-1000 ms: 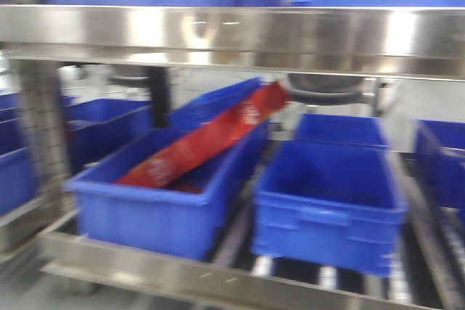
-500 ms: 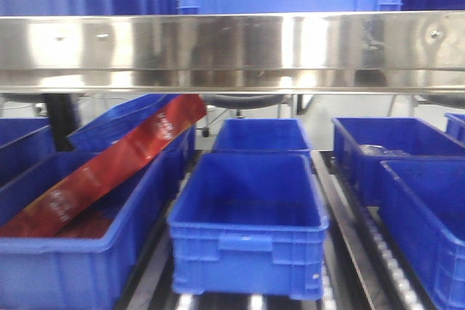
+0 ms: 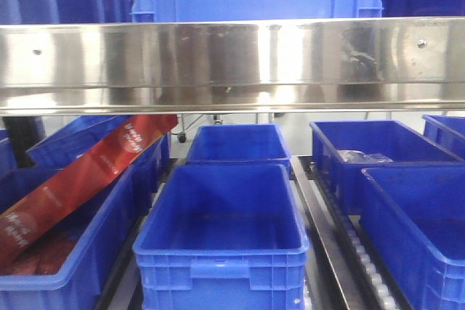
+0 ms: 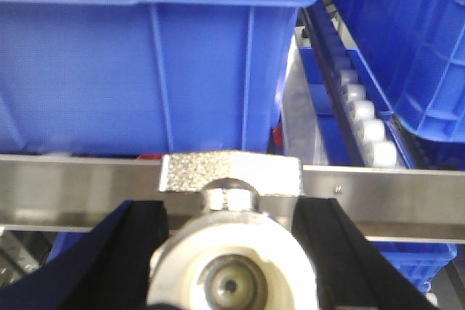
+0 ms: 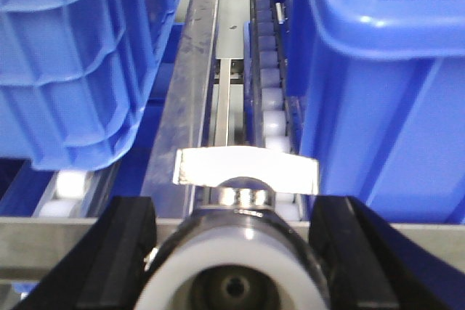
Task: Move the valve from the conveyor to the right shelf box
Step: 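Hold both valves while the base drives up to the blue-box shelf, then lower both held valves down into blue boxes on the shelf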
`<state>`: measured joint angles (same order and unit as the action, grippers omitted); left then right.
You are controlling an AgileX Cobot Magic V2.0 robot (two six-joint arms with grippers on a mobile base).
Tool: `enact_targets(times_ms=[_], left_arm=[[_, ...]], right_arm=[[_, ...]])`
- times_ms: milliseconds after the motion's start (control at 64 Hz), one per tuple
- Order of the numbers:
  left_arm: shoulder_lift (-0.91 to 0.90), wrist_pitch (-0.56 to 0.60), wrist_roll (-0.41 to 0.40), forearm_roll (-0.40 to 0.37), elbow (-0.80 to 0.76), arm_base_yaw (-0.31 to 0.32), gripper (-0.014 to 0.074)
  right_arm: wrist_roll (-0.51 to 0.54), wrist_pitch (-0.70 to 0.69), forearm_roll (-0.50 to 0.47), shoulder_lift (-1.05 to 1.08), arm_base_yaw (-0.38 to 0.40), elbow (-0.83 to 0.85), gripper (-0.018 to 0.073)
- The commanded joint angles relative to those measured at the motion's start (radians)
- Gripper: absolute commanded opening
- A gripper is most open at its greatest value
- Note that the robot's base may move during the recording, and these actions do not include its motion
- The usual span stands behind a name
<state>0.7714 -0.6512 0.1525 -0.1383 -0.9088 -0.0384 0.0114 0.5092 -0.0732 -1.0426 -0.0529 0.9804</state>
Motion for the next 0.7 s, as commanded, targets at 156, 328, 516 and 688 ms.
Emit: enact_targets(times_ms=[156, 328, 516, 688], left_arm=[[-0.006, 0.050, 0.001, -0.009, -0.006, 0.003, -0.0111], [-0.006, 0.050, 0.001, -0.009, -0.006, 0.003, -0.0111], [-0.006, 0.050, 0.001, -0.009, -0.006, 0.003, -0.0111], [-0.006, 0.050, 0.001, -0.009, -0.006, 0.003, -0.0111]], right_arm=[[0.004, -0.069, 0.007, 0.016, 0.002, 0.008, -0.0162], [0.004, -0.069, 0.007, 0.016, 0.002, 0.008, -0.0162], [0.004, -0.069, 0.007, 0.016, 0.002, 0.008, -0.0162], [0.004, -0.069, 0.007, 0.016, 0.002, 0.008, -0.0162]])
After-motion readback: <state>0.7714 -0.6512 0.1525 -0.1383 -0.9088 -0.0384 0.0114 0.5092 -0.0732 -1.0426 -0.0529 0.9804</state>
